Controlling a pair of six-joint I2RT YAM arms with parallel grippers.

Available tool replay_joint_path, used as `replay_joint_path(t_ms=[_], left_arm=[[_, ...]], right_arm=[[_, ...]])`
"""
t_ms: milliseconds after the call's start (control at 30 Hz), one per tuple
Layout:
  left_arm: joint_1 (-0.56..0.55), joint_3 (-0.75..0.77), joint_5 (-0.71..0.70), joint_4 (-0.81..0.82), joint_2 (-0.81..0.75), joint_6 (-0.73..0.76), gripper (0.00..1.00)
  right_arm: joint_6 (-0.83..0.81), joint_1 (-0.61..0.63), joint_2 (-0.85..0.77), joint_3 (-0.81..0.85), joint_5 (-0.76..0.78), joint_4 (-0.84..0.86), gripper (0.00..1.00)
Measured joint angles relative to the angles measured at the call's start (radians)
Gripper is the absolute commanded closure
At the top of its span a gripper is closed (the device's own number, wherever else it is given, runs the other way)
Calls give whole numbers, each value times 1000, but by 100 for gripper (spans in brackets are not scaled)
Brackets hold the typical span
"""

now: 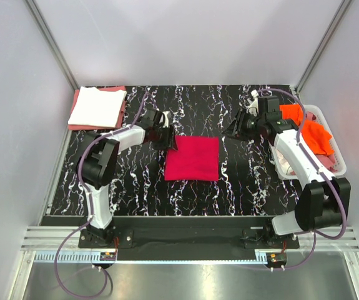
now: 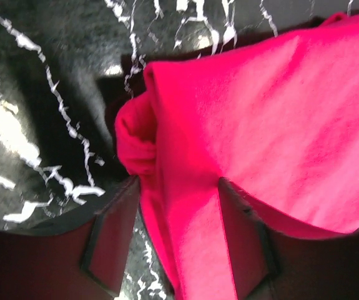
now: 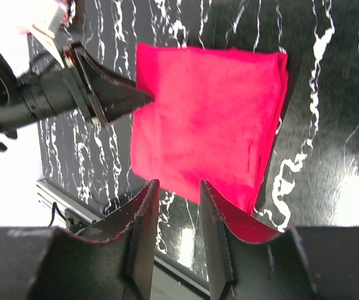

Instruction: Fold and stack the t-shirts

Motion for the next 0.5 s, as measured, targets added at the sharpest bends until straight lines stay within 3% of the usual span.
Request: replay_joint_path(t_ms=[33,67,167,200,233,500], left_arm=[[1,3,8,9,6,-3,49],[2,5,16,17,12,-5,62],[8,9,46,26,30,-17,74],[12,10,64,31,36,-23,89],[16,16,80,30,40,-32,97],[55,108,182,-60,62,-20,100]], right_arm=[[1,0,-8,-11,0,-2,60],[2,0,-15,-21,0,-5,61],[2,0,-35,-35,0,-6,61],[3,0,-43,-40,-1,-6,60],[3,0,-53,-47,-1,-5,61],[7,0,-109,-95,-11,-6,60]])
